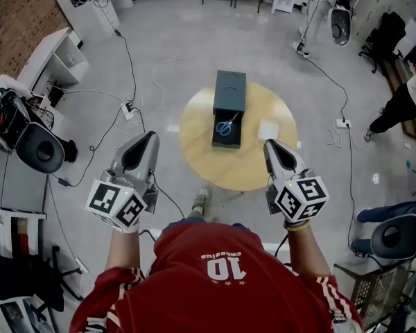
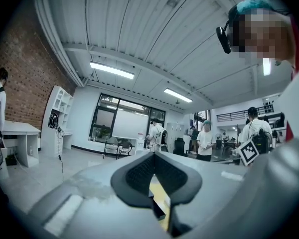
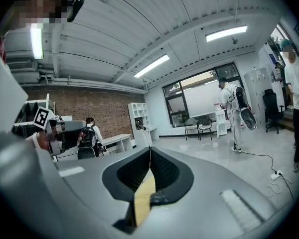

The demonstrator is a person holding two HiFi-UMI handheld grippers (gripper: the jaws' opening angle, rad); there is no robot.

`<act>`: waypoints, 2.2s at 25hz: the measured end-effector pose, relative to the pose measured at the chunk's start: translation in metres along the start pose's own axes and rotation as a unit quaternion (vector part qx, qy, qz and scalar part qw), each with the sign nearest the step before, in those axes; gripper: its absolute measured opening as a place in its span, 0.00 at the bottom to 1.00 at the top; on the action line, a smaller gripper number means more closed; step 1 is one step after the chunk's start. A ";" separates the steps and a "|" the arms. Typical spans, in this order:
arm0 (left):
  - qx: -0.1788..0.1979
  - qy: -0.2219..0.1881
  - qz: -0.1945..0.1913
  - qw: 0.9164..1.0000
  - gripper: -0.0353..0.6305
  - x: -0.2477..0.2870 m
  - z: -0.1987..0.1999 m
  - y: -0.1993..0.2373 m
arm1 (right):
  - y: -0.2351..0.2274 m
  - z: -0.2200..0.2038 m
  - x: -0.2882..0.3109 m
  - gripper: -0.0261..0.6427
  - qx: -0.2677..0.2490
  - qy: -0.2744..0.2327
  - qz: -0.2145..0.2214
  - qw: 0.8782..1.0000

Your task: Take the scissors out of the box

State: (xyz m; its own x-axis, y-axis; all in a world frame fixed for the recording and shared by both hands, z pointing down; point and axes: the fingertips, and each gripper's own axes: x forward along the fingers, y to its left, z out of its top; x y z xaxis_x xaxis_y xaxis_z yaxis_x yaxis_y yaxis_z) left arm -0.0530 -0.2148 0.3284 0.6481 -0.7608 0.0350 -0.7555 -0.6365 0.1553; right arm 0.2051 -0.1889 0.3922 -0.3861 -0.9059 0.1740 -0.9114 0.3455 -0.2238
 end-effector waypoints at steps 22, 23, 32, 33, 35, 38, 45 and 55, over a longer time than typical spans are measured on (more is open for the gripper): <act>0.025 0.008 -0.025 0.999 0.06 0.070 -0.004 0.027 | -0.022 0.011 0.059 0.20 0.004 0.000 -0.020 1.000; 0.026 0.009 -0.028 0.999 0.06 0.072 -0.006 0.028 | -0.022 0.007 0.063 0.20 0.009 0.005 -0.021 1.000; 0.027 0.013 -0.027 0.999 0.06 0.090 -0.020 0.044 | -0.041 -0.044 0.110 0.20 0.073 0.063 -0.029 0.995; 0.033 0.014 -0.026 0.999 0.06 0.093 -0.021 0.046 | -0.044 -0.051 0.117 0.20 0.078 0.071 -0.031 0.994; 0.035 0.014 -0.029 0.999 0.06 0.100 -0.023 0.049 | -0.050 -0.065 0.128 0.20 0.090 0.086 -0.035 0.992; 0.026 0.010 -0.035 0.999 0.06 0.108 -0.026 0.055 | -0.055 -0.088 0.147 0.20 0.113 0.110 -0.036 0.987; 0.029 0.017 -0.039 0.999 0.06 0.127 -0.032 0.077 | -0.071 -0.152 0.197 0.22 0.206 0.173 -0.047 0.962; 0.018 0.033 -0.060 0.997 0.06 0.162 -0.038 0.106 | -0.104 -0.246 0.250 0.24 0.326 0.257 -0.117 0.902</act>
State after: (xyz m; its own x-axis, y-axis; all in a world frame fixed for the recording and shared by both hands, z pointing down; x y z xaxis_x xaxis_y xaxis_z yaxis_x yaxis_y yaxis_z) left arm -0.0245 -0.4005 0.3877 0.7386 -0.6691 0.0828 -0.6737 -0.7280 0.1269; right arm 0.1683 -0.3909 0.6947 -0.3606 -0.6448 0.6739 -0.7643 -0.2099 -0.6098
